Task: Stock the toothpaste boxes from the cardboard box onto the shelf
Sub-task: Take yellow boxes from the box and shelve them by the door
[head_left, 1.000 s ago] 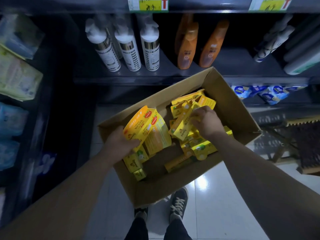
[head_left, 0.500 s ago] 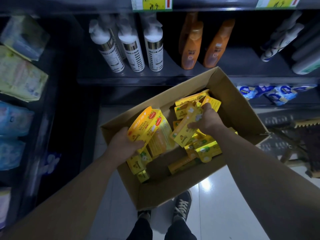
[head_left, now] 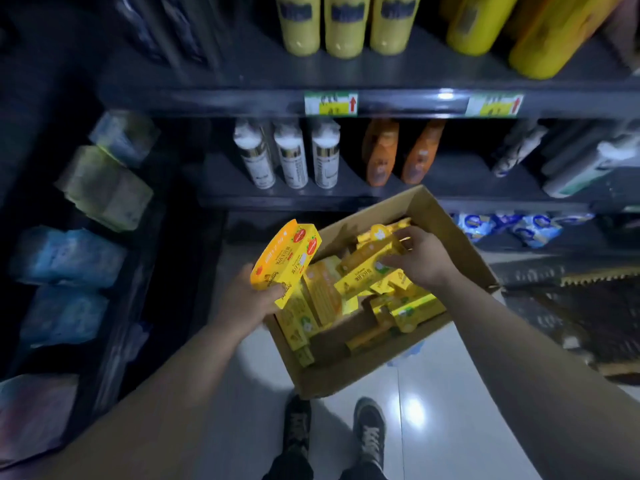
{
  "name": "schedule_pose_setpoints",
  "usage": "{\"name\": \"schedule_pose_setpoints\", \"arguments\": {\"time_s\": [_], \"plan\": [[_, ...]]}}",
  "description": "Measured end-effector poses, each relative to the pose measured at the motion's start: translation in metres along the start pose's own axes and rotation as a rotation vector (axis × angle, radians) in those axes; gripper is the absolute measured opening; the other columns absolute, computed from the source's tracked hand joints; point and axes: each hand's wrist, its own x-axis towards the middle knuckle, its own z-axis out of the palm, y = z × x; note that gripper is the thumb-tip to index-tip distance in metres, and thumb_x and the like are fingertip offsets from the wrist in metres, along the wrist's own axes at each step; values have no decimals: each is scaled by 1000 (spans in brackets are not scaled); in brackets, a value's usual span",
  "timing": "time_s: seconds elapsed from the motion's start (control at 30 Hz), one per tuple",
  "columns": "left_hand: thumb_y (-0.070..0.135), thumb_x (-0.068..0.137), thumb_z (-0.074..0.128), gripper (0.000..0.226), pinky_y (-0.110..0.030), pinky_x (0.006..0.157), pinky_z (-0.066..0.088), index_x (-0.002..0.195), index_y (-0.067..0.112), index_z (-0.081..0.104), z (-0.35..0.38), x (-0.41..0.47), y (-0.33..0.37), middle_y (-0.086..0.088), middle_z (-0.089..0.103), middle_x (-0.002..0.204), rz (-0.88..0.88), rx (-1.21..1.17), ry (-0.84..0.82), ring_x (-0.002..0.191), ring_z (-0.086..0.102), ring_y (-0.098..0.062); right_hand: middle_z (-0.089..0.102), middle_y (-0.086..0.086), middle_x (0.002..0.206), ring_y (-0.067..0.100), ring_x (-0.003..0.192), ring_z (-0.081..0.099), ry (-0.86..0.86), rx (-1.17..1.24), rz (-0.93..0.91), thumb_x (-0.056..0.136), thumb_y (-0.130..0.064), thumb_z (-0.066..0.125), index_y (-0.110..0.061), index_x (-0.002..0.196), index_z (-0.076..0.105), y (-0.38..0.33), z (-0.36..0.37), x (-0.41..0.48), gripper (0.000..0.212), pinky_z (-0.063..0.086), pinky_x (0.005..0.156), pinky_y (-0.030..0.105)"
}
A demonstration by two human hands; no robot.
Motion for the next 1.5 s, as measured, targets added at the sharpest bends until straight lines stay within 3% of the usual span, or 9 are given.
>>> {"name": "schedule_pose_setpoints", "arguments": {"time_s": [0.13, 0.27, 0.47, 0.6, 0.73, 0.83, 1.1, 1.37, 1.5], "plan": [[30, 66, 64, 17, -56, 80, 52, 76, 19, 57, -31, -46, 21, -9, 64, 85, 92, -83, 115, 78, 62, -23, 68, 2, 90, 20, 77, 62, -22, 92, -109, 72, -14, 81, -13, 100, 62, -45, -21, -35, 34, 45, 58, 29], [39, 64, 66, 40, -52, 86, 54, 99, 23, 54, -59, -96, 26, -1, 64, 104, 98, -223, 318, 97, 63, -21, 72, 3, 87, 21, 81, 68, -69, 166, -240, 68, -12, 85, -7, 97, 63, -93, -38, -66, 37, 55, 76, 41], [53, 60, 69, 61, -52, 86, 54, 108, 23, 49, -87, -189, 8, -2, 65, 105, 119, -422, 636, 96, 65, -24, 68, 3, 84, 20, 78, 63, -230, 211, -464, 68, -1, 82, -10, 89, 60, -170, -46, -128, 32, 53, 77, 38], [34, 81, 73, 43, -37, 76, 54, 111, 16, 47, -105, -265, -6, -3, 63, 104, 133, -504, 847, 91, 63, -21, 67, 2, 82, 18, 71, 61, -367, 180, -618, 65, -3, 84, -14, 89, 61, -221, -35, -178, 35, 51, 62, 30], [30, 82, 73, 42, -39, 83, 55, 112, 12, 51, -129, -341, -36, -6, 65, 106, 162, -565, 1041, 95, 63, -21, 64, 2, 79, 16, 73, 59, -545, 198, -745, 67, 2, 80, -11, 95, 62, -271, -7, -246, 36, 50, 73, 32], [16, 89, 65, 26, -21, 65, 50, 109, 10, 50, -147, -404, -58, -5, 62, 97, 201, -577, 1213, 90, 60, -21, 66, 4, 81, 17, 75, 62, -679, 192, -835, 67, 1, 80, -10, 98, 62, -302, 21, -302, 37, 52, 75, 34], [27, 92, 61, 25, -46, 92, 51, 114, 18, 55, -177, -582, -147, -3, 67, 106, 220, -637, 1598, 102, 64, -23, 69, 7, 86, 17, 72, 66, -1018, 211, -1013, 71, 6, 75, -9, 98, 60, -355, 108, -482, 35, 53, 63, 23], [28, 92, 61, 27, -53, 91, 51, 116, 17, 54, -183, -755, -241, -3, 65, 103, 144, -613, 1899, 99, 64, -24, 71, 12, 101, 24, 89, 68, -1253, 261, -1040, 72, -2, 78, -10, 108, 59, -357, 193, -669, 42, 54, 85, 37], [44, 77, 69, 43, -52, 88, 53, 111, 22, 57, -181, -837, -291, -4, 67, 103, 80, -638, 1996, 97, 66, -24, 70, 15, 102, 22, 80, 67, -1338, 328, -1001, 73, 3, 75, -11, 107, 57, -346, 233, -763, 40, 54, 68, 32]]}}
